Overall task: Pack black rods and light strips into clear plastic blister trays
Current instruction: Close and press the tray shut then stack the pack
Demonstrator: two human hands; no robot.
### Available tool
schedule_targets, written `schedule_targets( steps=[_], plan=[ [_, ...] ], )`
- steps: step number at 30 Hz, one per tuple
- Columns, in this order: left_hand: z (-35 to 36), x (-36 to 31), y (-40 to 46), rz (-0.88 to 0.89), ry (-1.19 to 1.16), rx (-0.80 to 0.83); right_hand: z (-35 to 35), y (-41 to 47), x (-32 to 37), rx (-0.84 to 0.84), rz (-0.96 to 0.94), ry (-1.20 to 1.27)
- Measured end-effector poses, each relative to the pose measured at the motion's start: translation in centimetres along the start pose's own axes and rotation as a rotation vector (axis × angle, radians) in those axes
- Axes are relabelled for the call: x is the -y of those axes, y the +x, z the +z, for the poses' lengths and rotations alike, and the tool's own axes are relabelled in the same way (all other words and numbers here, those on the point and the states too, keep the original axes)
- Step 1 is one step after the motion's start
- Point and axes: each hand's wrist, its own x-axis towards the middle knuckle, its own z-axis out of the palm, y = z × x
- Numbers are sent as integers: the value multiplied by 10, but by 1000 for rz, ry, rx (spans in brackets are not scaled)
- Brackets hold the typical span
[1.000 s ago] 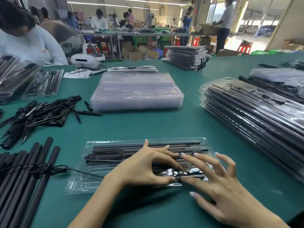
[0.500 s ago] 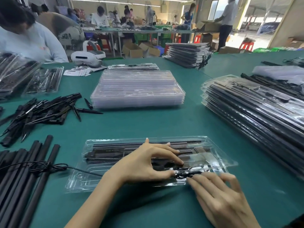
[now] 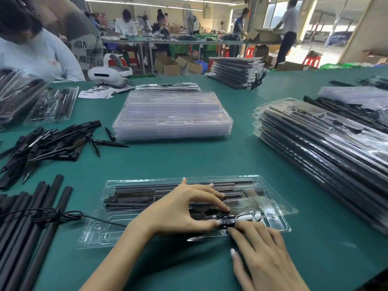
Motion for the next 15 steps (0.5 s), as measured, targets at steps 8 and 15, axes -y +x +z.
schedule_targets(
  steps=[8, 15],
  plan=[
    [3, 4, -1, 6, 3, 42, -2, -8, 4, 66, 82, 9],
    [9, 10, -3, 38, 85, 51, -21, -19, -7, -71, 31, 211]
  ],
)
